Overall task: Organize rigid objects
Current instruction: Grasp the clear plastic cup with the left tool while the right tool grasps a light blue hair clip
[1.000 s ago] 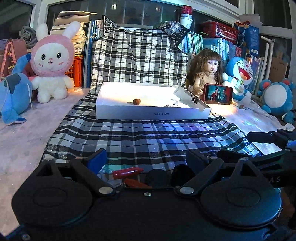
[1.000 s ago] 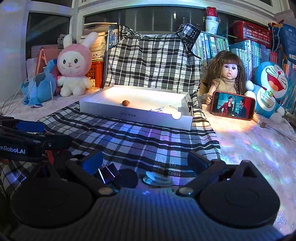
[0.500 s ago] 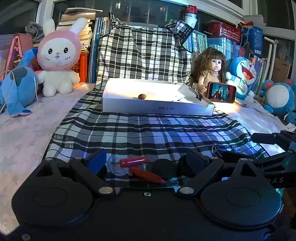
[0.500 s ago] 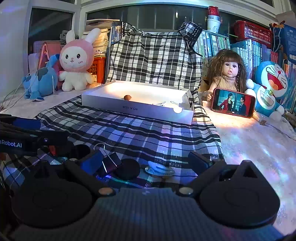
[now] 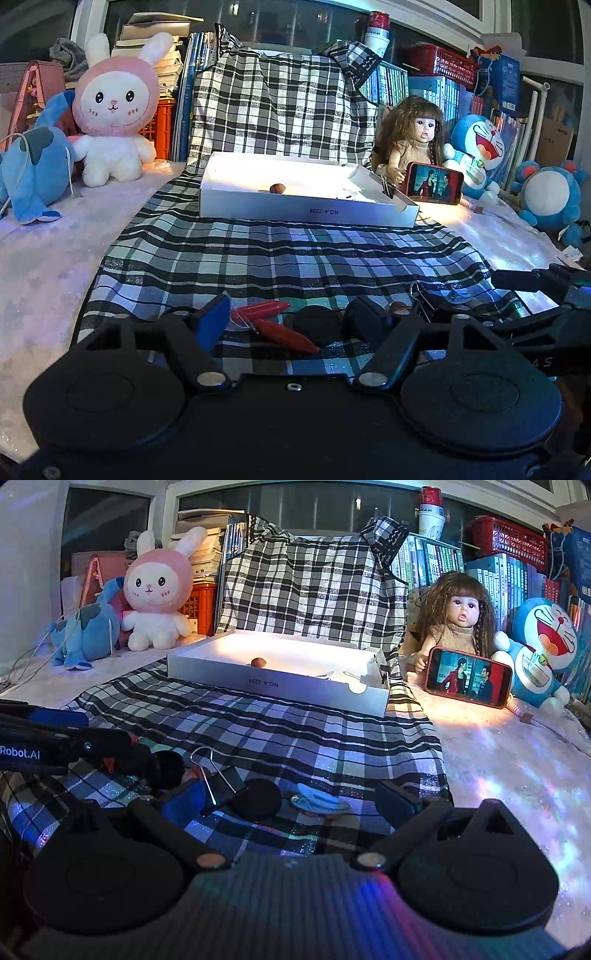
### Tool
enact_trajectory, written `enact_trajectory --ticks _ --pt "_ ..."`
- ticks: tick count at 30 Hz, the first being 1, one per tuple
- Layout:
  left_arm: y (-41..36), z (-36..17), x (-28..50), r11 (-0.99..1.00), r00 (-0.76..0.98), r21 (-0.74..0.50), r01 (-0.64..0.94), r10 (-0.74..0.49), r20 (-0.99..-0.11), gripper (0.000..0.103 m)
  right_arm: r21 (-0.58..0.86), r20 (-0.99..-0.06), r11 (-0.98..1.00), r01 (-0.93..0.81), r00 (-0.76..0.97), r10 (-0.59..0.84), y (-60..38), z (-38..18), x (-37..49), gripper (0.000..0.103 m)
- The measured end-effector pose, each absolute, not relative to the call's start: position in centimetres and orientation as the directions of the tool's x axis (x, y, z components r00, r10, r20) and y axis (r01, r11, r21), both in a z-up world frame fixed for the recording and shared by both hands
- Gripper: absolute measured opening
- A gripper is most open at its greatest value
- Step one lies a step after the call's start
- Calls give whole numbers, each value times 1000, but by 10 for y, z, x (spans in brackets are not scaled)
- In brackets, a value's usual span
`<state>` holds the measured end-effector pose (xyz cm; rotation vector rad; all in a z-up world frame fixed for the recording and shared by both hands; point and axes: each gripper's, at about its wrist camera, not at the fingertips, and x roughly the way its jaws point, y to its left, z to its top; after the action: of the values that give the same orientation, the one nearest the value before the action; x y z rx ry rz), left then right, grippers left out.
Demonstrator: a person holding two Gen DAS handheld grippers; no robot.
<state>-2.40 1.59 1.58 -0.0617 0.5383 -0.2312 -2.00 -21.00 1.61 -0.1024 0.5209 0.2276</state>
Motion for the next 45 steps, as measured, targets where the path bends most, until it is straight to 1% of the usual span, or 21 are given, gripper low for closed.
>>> enact_trajectory --ticks 4,7,9,10,13,15,18,20,23,30,38,45 --pt "20 21 -31 976 853 -119 182 -217 -474 62 -27 -495 975 -222 850 180 -214 17 -20 98" --pt "27 24 -36 981 869 -124 147 -188 -459 58 -14 -499 981 -195 851 162 -218 17 -18 92" --pt "34 25 -37 985 876 -131 113 -161 -455 52 -2 -503 985 -170 852 146 -222 17 -17 86" --pt "37 25 -38 986 877 -136 95 -148 -457 51 8 -506 988 -156 851 139 -223 17 -16 85" --pt "45 23 -38 989 876 -136 61 -118 -468 42 22 -516 992 -128 848 121 -227 15 -14 77" --pt "47 20 -38 990 868 -129 64 -119 -483 34 22 -525 993 -120 844 114 -228 13 -13 69" --pt "45 15 -39 991 854 -107 81 -124 -505 29 16 -533 993 -121 839 111 -227 12 -13 61" --pt "43 12 -38 992 850 -92 84 -119 -513 28 11 -535 992 -122 838 109 -226 11 -13 58" --pt "38 7 -34 994 849 -70 84 -109 -518 27 8 -543 993 -121 833 105 -225 10 -11 57" --pt "24 -1 -24 996 854 28 80 -54 -517 28 8 -552 993 -117 827 102 -224 7 -9 57" --pt "15 -5 -18 992 862 78 101 -48 -504 28 -2 -552 993 -119 828 98 -222 6 -7 57" --pt "8 -8 -7 987 865 125 100 -25 -501 32 -2 -552 993 -119 828 99 -222 5 -6 57"
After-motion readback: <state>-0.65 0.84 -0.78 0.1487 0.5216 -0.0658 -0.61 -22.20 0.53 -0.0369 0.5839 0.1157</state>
